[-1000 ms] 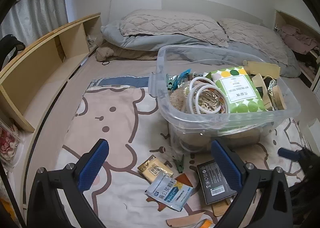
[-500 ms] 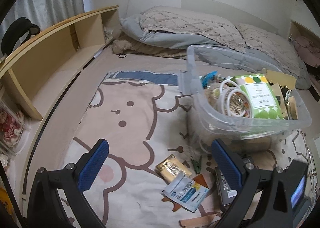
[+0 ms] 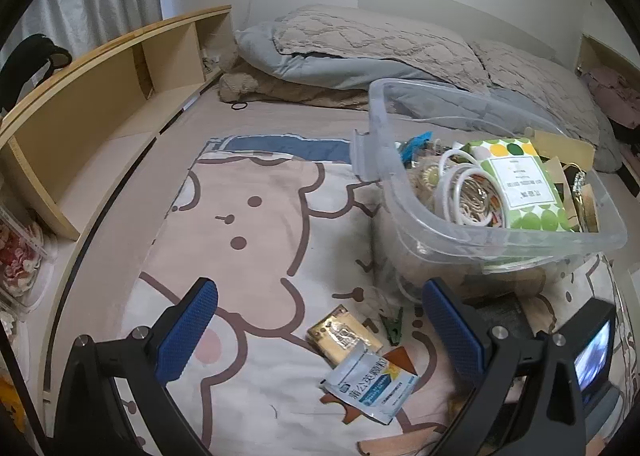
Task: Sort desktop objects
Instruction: 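Move the right tool down toward the black charger box on the sheet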
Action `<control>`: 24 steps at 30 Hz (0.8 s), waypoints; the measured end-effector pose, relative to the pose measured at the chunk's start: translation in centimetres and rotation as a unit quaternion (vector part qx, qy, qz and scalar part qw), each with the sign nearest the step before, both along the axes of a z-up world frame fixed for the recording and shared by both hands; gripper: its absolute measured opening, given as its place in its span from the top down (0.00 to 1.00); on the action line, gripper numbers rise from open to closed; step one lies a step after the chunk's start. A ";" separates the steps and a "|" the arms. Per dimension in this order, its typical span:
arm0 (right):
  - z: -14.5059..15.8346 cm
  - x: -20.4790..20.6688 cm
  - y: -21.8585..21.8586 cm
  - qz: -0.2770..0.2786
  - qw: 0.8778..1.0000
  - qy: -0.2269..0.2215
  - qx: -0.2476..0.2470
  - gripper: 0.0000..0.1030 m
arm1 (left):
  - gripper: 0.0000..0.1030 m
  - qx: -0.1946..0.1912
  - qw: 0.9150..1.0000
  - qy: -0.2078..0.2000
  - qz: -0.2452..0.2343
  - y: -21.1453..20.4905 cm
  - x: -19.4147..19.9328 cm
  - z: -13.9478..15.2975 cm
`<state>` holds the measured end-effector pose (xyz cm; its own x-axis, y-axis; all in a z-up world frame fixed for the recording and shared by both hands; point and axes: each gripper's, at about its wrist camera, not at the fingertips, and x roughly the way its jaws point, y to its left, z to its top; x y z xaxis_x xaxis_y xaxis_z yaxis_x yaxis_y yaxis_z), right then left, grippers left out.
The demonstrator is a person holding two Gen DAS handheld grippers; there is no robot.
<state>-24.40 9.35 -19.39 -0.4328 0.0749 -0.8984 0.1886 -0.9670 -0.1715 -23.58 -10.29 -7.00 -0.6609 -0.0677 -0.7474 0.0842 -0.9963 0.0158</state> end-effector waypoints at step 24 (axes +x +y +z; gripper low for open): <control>-0.7 -2.0 18.1 -0.205 0.976 -0.046 -0.058 0.00 | 0.00 -0.042 0.991 -0.013 -0.126 11.3 0.1 -1.3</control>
